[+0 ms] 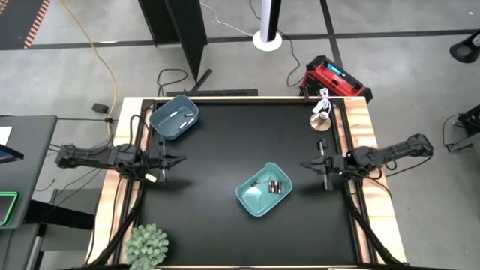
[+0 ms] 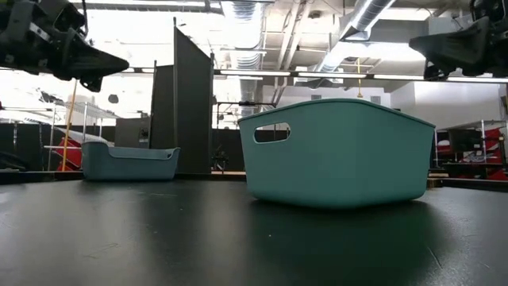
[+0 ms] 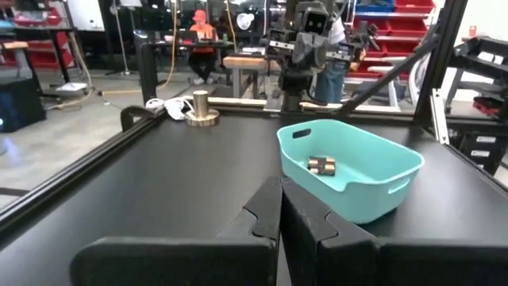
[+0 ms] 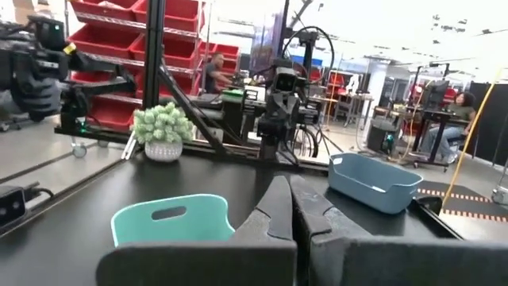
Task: Sort batteries
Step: Return to Home Position
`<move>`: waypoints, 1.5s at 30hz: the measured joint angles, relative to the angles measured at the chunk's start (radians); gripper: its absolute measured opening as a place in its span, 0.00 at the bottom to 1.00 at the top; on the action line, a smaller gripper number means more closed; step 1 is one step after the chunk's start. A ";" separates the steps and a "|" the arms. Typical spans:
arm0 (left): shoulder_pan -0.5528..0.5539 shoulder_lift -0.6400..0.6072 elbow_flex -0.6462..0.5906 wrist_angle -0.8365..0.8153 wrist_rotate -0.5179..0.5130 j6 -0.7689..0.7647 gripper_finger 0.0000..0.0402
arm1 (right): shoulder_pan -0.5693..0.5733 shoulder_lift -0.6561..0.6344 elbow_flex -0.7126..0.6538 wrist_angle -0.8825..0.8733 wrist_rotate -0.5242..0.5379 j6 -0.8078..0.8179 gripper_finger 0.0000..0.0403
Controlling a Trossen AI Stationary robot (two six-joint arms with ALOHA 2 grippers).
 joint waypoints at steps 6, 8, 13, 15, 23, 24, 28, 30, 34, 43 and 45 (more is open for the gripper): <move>0.000 -0.080 -0.001 -0.096 0.012 0.032 0.00 | 0.000 -0.089 0.000 -0.116 0.002 0.001 0.00; -0.001 -0.074 -0.001 -0.092 0.020 0.046 0.00 | -0.001 -0.121 0.000 -0.147 0.010 0.012 0.00; -0.001 -0.082 -0.001 -0.100 0.047 0.068 0.00 | -0.001 -0.155 -0.001 -0.218 0.025 0.031 0.00; -0.001 -0.082 -0.001 -0.110 0.061 0.082 0.00 | -0.001 -0.154 -0.001 -0.218 0.025 0.041 0.00; -0.001 -0.082 0.000 -0.129 0.065 0.106 0.00 | 0.004 -0.155 -0.002 -0.220 0.025 0.076 0.05; -0.001 -0.082 0.000 -0.147 0.064 0.104 0.00 | 0.004 -0.155 -0.002 -0.221 0.025 0.076 0.06; -0.001 -0.080 0.000 -0.187 0.064 0.050 0.00 | 0.004 -0.155 -0.002 -0.222 0.025 0.077 0.09; -0.001 -0.080 0.000 -0.202 0.063 -0.009 0.00 | 0.004 -0.155 -0.002 -0.222 0.025 0.077 0.09; -0.001 -0.080 0.005 -0.257 0.062 -0.073 0.00 | 0.004 -0.155 -0.002 -0.222 0.025 0.079 0.09; -0.001 -0.078 0.006 -0.281 0.061 -0.266 0.00 | 0.004 -0.155 -0.002 -0.223 0.024 0.079 0.09; -0.001 -0.078 0.006 -0.282 0.061 -0.251 0.00 | 0.004 -0.155 -0.002 -0.223 0.025 0.079 0.09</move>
